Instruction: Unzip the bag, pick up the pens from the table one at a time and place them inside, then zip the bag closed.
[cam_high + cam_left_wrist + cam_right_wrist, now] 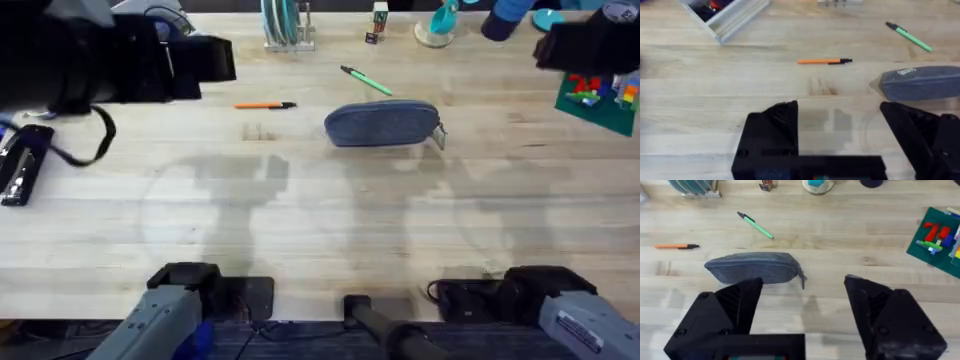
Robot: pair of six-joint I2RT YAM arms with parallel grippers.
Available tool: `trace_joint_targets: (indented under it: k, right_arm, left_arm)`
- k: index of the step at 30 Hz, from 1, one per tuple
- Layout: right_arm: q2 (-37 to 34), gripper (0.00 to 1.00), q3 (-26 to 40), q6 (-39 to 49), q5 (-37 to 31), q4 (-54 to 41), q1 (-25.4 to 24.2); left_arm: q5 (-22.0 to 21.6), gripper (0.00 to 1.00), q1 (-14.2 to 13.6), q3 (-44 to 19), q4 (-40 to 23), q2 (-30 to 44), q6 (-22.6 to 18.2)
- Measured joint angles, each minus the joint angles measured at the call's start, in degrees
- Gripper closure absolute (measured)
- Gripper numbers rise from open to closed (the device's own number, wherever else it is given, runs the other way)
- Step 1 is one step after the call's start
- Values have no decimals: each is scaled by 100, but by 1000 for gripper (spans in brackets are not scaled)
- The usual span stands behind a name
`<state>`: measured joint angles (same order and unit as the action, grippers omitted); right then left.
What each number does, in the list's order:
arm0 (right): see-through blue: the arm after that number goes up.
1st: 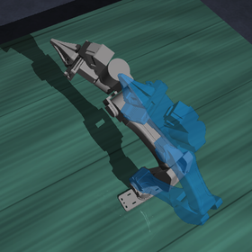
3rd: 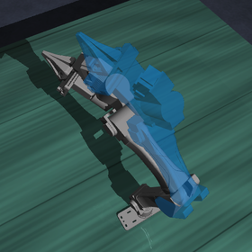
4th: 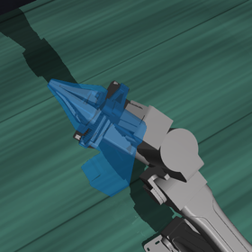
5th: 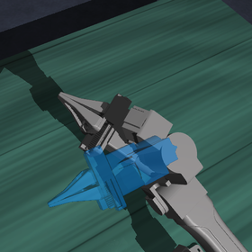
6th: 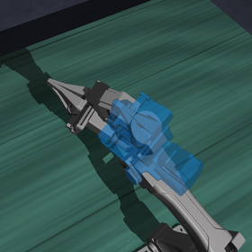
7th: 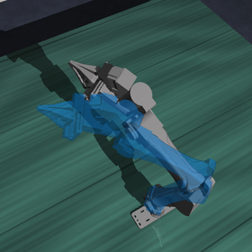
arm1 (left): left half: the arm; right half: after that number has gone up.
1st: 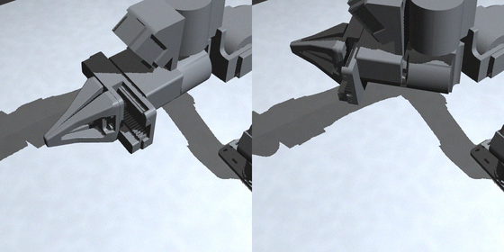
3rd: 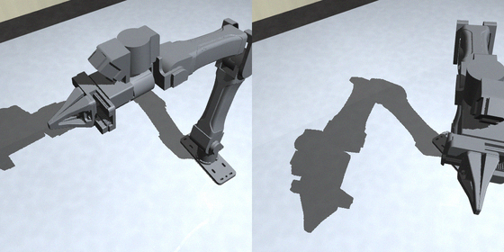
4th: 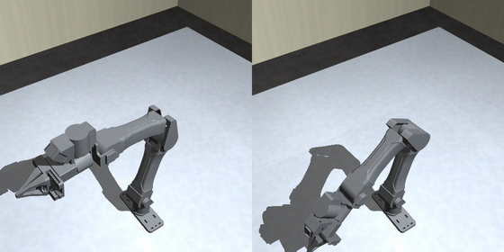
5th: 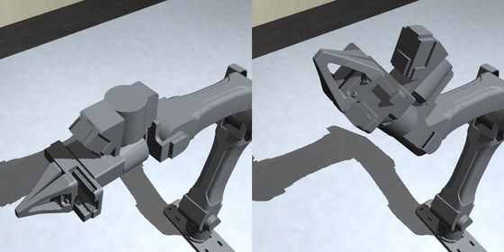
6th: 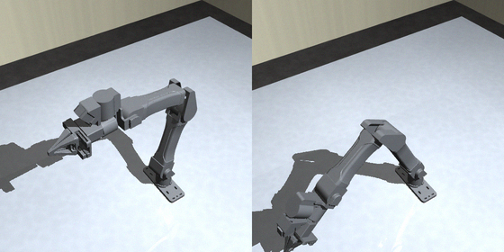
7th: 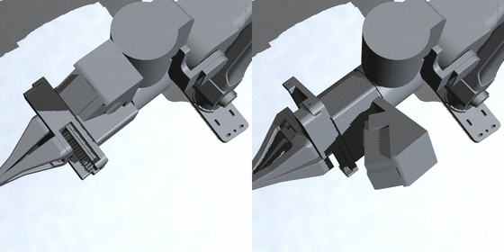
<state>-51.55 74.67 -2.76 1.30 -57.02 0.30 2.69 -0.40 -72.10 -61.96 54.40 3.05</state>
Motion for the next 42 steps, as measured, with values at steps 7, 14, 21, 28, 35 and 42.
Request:
trace_joint_targets:
  k: [7, 14, 21, 28, 35, 42]
  right_arm:
    - [-680, 5, 405, -2, 0, -141, 0]
    - [-791, 5, 405, -2, 0, -145, 0]
    - [-793, 5, 405, -2, 0, -162, 0]
    - [-791, 5, 405, -2, 0, -172, 0]
    - [-791, 5, 405, -2, 0, -172, 0]
    - [-791, 5, 405, -2, 2, -172, 0]
  left_arm:
    - [119, 8, 0, -308, -177, 620, 0]
    - [187, 7, 0, -308, -174, 853, 0]
    - [209, 7, 0, -308, -40, 853, 0]
    - [284, 8, 0, -308, 227, 853, -288]
    - [918, 10, 0, -308, 799, 892, -1176]
    - [1716, 8, 0, -308, 1021, 1328, -2168]
